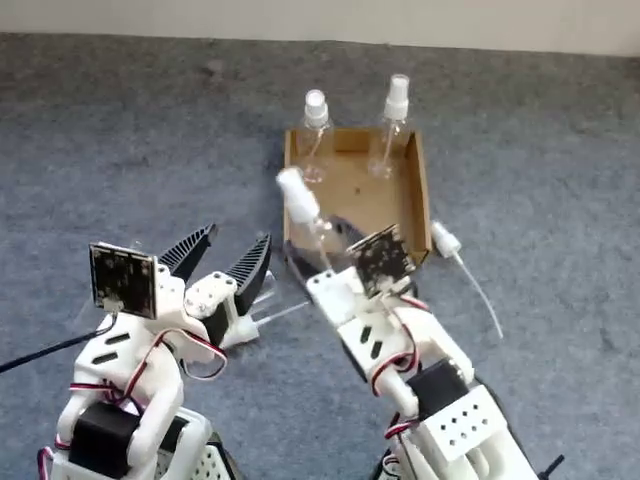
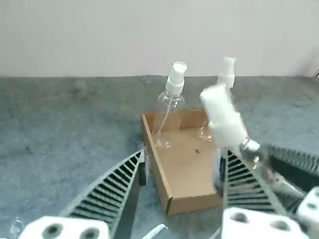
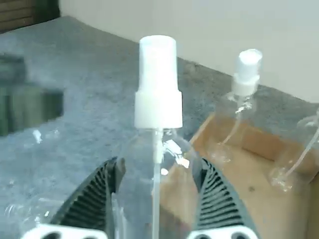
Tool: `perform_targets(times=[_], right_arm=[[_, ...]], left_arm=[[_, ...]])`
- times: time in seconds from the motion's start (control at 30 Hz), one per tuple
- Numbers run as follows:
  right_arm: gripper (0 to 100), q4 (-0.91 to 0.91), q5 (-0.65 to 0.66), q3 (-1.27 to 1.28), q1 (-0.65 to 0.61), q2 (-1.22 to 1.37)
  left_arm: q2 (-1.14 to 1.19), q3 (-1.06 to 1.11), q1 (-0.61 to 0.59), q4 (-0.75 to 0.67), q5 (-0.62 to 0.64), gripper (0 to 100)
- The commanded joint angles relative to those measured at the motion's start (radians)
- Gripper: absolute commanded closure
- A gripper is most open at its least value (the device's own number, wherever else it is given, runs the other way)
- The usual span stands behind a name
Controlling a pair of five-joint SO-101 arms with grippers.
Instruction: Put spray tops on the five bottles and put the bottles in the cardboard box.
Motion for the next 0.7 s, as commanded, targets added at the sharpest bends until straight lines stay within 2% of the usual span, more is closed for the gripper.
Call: perform_targets(times=[0.0,0.23,0.33,0.47,0.67], right_arm=[[99.5,-0.01,-0.008,-0.186,0.036,0.12],[99.5,0.031,-0.011,-0.539,0.035,0.453],[99.5,0.097,-0.051,-0.679,0.035,0.547],[99.5,0.2,-0.109,-0.806,0.03,0.608],[99.5,0.298,-0.11,-0.86,-0.068,0.613]], left_arm=[[-0.031,0.016,-0.012,-0.038,-0.021,80],[-0.03,0.093,-0.002,-0.109,-0.043,80],[-0.03,0.11,0.054,-0.126,-0.091,75],[-0.028,0.111,0.09,-0.126,-0.094,73],[-0.028,0.111,0.09,-0.13,-0.095,72]])
